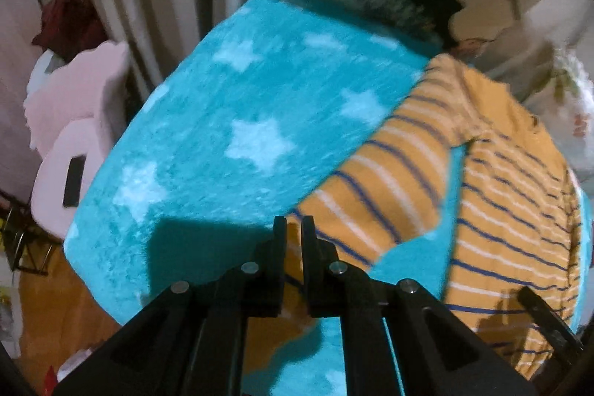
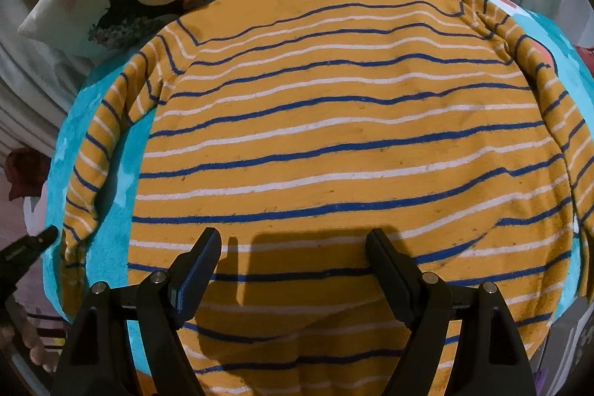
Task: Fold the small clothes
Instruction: 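Grasp the cuff of a sweater sleeve with the left tool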
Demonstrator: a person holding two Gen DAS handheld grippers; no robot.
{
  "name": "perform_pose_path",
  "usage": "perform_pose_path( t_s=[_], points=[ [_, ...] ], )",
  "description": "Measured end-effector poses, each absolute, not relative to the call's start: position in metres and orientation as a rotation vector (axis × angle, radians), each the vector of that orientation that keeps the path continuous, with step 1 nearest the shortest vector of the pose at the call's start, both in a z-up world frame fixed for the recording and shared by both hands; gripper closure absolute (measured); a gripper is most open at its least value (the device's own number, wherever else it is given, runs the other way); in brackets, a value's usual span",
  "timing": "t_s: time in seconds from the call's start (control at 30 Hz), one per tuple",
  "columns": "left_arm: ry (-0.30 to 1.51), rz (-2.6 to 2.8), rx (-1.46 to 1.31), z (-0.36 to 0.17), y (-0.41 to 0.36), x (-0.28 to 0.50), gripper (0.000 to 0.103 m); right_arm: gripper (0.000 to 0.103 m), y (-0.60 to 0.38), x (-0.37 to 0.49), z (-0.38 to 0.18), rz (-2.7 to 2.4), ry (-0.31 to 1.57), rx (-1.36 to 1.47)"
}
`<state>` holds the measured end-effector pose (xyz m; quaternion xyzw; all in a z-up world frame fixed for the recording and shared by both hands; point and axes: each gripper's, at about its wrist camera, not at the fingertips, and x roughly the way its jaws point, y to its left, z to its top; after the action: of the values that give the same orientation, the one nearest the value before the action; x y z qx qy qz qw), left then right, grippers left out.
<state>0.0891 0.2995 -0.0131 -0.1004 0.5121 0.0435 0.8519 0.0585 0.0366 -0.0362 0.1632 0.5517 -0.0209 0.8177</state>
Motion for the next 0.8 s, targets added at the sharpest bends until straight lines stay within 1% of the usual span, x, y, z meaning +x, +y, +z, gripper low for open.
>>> perform_pose_path(
  t_s=[0.07,0.13,0.17,0.2,0.23,0.37,0.53,0.8],
  points=[
    [1.044,0.055,-0.186,0.000,0.284,0.084,0.095,0.019,0.038,0.060,-0.037,-0.035,1.179,0.341],
    [1.014,0.008,-0.176,0.007,0.268,0.083,0.085,0.019,0.038,0.060,-0.038,-0.024,1.182,0.333],
    [1.004,-0.018,-0.170,0.009,0.261,0.082,0.072,0.019,0.038,0.061,-0.038,-0.019,1.182,0.329],
    [0.993,-0.058,-0.154,0.012,0.248,0.079,0.061,0.019,0.036,0.061,-0.038,-0.012,1.182,0.327],
    [0.988,-0.096,-0.137,0.015,0.234,0.075,0.059,0.019,0.034,0.062,-0.038,-0.011,1.181,0.326],
    [1.031,-0.224,-0.057,0.010,0.183,0.069,0.057,0.019,0.011,0.066,-0.036,-0.029,1.176,0.340],
    [1.105,-0.259,-0.025,-0.001,0.141,0.070,0.057,0.019,-0.051,0.080,-0.027,-0.086,1.160,0.403],
    [1.149,-0.258,-0.020,-0.009,0.091,0.065,0.054,0.019,-0.145,0.046,-0.031,-0.247,1.124,0.526]
  ],
)
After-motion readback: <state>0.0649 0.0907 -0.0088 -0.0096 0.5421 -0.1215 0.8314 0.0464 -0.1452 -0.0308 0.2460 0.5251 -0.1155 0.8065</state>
